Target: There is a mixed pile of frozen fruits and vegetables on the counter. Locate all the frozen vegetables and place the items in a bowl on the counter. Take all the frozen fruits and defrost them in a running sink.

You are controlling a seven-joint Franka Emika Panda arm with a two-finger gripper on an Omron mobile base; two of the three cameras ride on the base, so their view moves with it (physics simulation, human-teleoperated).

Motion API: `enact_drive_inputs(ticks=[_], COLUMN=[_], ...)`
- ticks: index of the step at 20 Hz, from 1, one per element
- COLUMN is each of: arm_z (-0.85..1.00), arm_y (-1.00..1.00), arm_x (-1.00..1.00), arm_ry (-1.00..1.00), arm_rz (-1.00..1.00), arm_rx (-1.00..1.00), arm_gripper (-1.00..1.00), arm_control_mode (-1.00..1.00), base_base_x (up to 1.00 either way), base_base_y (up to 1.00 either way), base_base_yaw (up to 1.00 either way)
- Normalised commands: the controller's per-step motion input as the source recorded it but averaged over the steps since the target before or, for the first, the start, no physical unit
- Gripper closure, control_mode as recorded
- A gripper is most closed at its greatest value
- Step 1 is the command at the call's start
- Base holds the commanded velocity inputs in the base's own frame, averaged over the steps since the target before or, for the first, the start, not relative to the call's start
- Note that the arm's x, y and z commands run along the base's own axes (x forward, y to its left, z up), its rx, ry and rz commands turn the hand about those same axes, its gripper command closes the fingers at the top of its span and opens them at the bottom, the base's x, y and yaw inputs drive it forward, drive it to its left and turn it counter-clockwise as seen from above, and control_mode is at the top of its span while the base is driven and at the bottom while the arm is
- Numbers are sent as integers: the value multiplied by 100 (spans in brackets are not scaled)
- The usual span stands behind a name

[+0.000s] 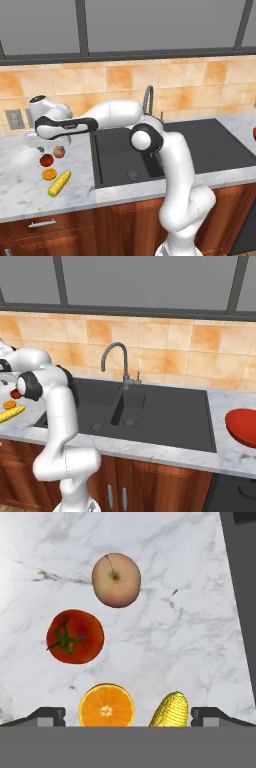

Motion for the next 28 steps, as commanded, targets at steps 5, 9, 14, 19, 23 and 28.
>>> enact_drive_inputs(ticks=[5, 9, 14, 19, 23, 28], arm_z=[-70, -78, -24, -29, -25, -24], arm_y=[-11, -25, 10, 26, 15, 9], arm_x=[15, 17, 24, 8, 6, 1], arm_ry=[-8, -13, -10, -4, 0, 0], arm_rz=[0, -2, 0, 0, -8, -5], arm_rx=[7, 33, 9, 0, 1, 2], arm_gripper=[-100, -100, -100, -100, -100, 100], arm_control_mode=[-100, -100, -100, -100, -100, -100], base_base_x=[0, 0, 0, 0, 0, 0], base_base_y=[0, 0, 0, 0, 0, 0], base_base_yaw=[0, 0, 0, 0, 0, 0])
